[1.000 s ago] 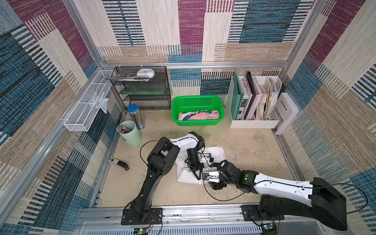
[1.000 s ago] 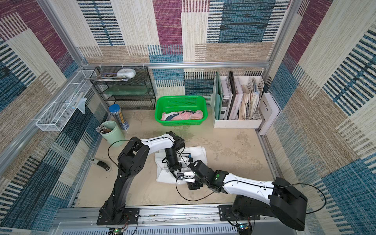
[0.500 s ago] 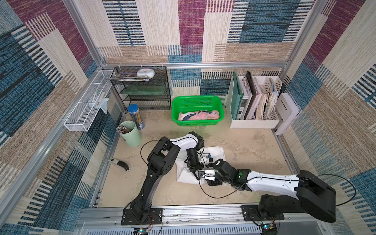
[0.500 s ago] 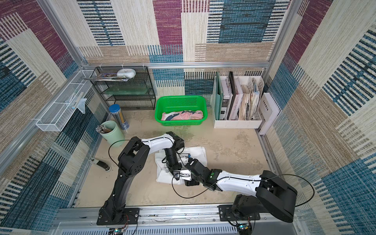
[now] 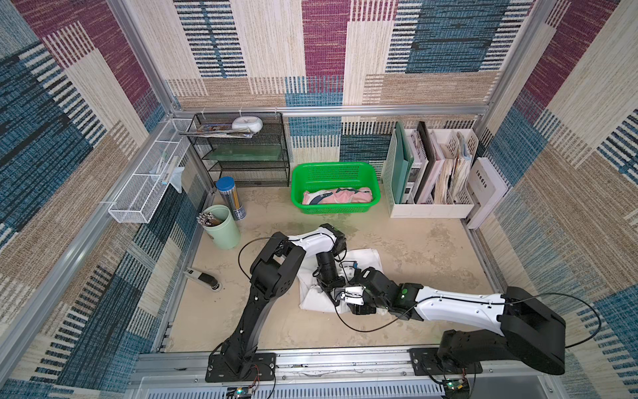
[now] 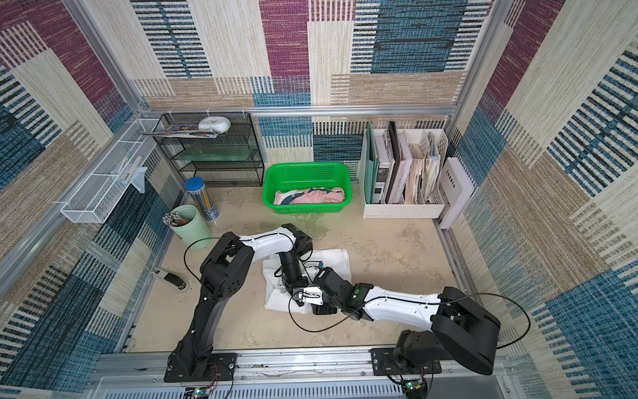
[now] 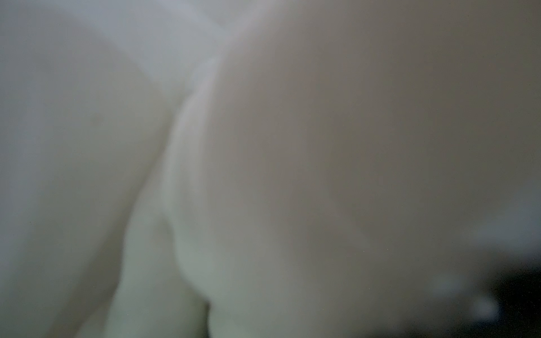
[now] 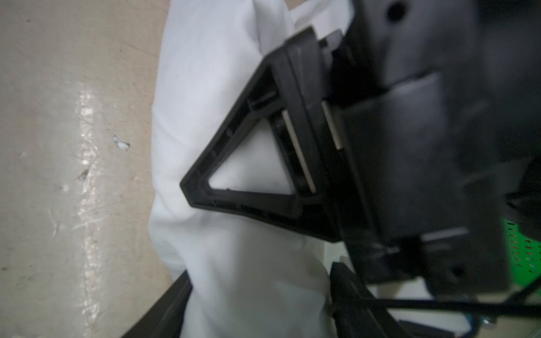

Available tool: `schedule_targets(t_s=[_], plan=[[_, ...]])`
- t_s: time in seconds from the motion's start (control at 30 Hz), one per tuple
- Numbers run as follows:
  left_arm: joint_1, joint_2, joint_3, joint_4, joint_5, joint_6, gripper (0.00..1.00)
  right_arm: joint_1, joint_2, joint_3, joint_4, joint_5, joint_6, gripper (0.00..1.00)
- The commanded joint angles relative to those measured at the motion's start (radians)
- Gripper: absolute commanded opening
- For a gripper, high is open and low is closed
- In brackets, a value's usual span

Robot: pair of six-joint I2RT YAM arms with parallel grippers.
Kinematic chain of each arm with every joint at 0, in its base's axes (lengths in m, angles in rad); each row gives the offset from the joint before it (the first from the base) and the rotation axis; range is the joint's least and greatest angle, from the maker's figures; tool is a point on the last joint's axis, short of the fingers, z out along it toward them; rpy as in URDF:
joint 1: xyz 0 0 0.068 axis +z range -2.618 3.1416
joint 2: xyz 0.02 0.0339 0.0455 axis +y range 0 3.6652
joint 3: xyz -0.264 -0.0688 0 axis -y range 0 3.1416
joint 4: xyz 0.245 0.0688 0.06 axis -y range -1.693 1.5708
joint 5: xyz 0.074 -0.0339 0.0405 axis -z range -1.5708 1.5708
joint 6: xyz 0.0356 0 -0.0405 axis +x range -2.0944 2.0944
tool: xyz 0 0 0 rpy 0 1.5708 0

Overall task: Roll up the shorts
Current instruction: Roll the shorts at the center of the board.

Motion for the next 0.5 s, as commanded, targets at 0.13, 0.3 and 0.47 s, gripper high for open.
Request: schedule_targets(t_s=[0.13,0.3,0.47], plan=[[0.013,0.002,0.005,0.066,-0.085,0.021,0.04,0.005,-0.044,-0.015,-0.283,-0.019,0.032,0.87],[0.016,0.013,0.008,0.066,-0.093,0.017,0.05,0.006,-0.183,-0.023,-0.304,0.001,0.041,0.92],[0.017,0.006,0.010,0.065,-0.093,0.019,0.05,0.005,-0.236,-0.055,-0.338,0.001,0.072,0.92]])
